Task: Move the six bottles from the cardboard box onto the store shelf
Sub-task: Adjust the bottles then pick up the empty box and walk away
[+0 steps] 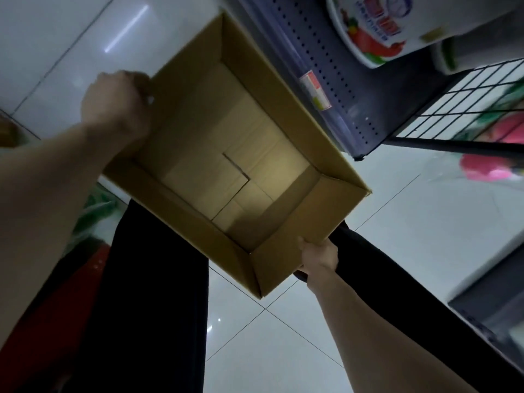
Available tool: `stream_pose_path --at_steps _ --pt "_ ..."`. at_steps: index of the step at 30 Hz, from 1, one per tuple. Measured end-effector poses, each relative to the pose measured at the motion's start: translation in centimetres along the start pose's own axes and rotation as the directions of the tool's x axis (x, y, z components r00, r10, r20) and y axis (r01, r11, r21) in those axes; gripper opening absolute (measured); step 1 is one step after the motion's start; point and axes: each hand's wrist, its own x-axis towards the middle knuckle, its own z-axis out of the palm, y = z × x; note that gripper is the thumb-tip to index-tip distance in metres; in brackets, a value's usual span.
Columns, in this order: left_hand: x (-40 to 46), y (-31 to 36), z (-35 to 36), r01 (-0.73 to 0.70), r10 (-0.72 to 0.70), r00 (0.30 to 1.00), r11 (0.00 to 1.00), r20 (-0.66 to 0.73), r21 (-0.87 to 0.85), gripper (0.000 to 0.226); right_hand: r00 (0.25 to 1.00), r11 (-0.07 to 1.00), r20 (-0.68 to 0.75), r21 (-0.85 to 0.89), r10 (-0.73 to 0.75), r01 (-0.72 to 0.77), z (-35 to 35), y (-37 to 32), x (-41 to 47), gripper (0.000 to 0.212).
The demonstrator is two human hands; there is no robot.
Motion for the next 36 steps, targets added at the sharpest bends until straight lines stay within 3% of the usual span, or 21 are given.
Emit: stream_pose_path --at_steps 6,9,13,18,27,36 --pt "-7.0 0.1 -7.4 0.044 -0.043 0.996 0.999 0.075 -0.009 0.031 0.998 0.988 0.053 -0.143 -0.046 0.053 -6.7 -2.4 -5.9 0.008" --pt "-10.4 0.9 -11.5 0.039 -0.039 0.999 0.999 0.026 -0.019 0.024 0.995 0.984 0.076 -0.163 -0.066 0.077 -9.7 -3.3 -9.0 0.010" --pt "-15.3 2.3 -15.9 0.086 -0.089 0.994 0.995 -0.064 -0.046 0.036 0.988 0.985 0.110 -0.124 -0.109 0.122 -14.0 -4.1 -12.9 0.022" --pt "-21.6 3.2 -19.4 0.037 -0.044 0.995 0.997 -0.090 -0.073 0.030 0.981 0.977 0.105 -0.121 -0.162 0.174 -19.2 -3.5 -16.5 0.012" --pt "-31.0 4.1 -22.6 -0.035 0.042 0.997 0.993 0.057 -0.111 0.017 0.976 0.986 0.143 -0.020 -0.161 0.166 -27.1 2.9 -22.2 0.017" --pt "-38.6 11.0 -23.1 -0.191 0.215 0.952 0.973 0.217 -0.126 0.033 0.986 0.968 0.105 0.228 -0.130 0.103 -38.1 12.9 -25.9 0.012"
